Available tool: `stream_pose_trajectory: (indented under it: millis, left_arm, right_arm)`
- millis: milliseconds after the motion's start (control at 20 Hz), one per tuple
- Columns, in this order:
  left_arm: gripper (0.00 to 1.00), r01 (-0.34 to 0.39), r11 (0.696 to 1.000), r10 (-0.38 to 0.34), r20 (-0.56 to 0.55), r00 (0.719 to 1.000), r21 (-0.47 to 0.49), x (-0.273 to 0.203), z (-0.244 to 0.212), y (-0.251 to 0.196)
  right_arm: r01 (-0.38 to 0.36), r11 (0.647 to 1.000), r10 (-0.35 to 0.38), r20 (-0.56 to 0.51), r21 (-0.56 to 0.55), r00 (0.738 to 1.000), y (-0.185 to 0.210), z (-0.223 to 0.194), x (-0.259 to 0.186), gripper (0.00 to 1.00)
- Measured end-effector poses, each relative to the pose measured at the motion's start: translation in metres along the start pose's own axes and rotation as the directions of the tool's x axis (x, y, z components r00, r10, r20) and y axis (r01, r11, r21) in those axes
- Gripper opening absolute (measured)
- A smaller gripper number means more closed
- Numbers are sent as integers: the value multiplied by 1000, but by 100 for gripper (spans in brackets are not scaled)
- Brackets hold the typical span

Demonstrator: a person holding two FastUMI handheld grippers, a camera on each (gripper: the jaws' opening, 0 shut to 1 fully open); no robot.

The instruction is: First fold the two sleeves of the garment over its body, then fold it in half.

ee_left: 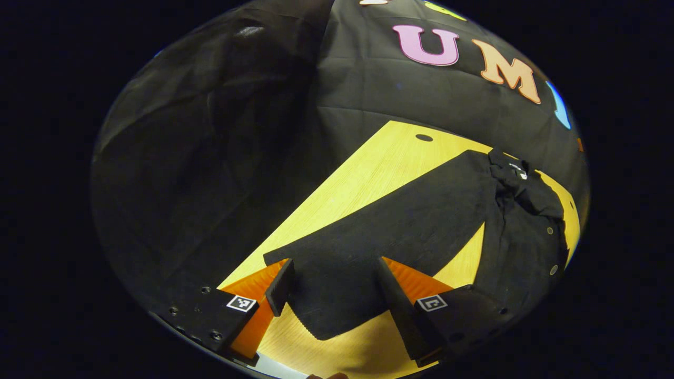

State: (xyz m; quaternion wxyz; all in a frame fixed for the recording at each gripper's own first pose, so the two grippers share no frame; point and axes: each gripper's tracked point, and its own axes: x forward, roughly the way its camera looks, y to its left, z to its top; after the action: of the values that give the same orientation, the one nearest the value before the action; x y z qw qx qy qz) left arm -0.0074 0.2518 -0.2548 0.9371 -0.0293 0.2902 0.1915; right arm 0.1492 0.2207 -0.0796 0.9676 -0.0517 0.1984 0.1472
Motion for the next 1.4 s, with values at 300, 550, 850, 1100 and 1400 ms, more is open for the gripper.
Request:
stream_pose_trajectory:
  millis: [300, 550, 850, 1100, 1400]
  left_arm:
    - [95, 8, 1000, -8, -11, 1000, 22, 6, -12, 2]
    - [96, 39, 999, -39, 28, 999, 5, -1, -9, 2]
    - [67, 78, 996, -80, 36, 996, 39, -1, -7, -16]
    - [12, 156, 987, -158, 38, 987, 33, 0, -3, -29]
    - [0, 239, 965, -239, 18, 971, -103, -4, -4, -27]
  right_arm:
    - [37, 999, -38, 42, 35, 998, -16, 7, -34, 98]
    - [13, 997, -15, 26, 78, 1000, -10, 0, -50, 97]
    - [5, 998, -6, 25, 57, 1000, -5, -6, -63, 98]
    - [18, 999, -19, 21, 45, 1000, -9, -15, -73, 97]
    - [28, 997, -30, 34, 71, 999, -17, -16, -82, 97]
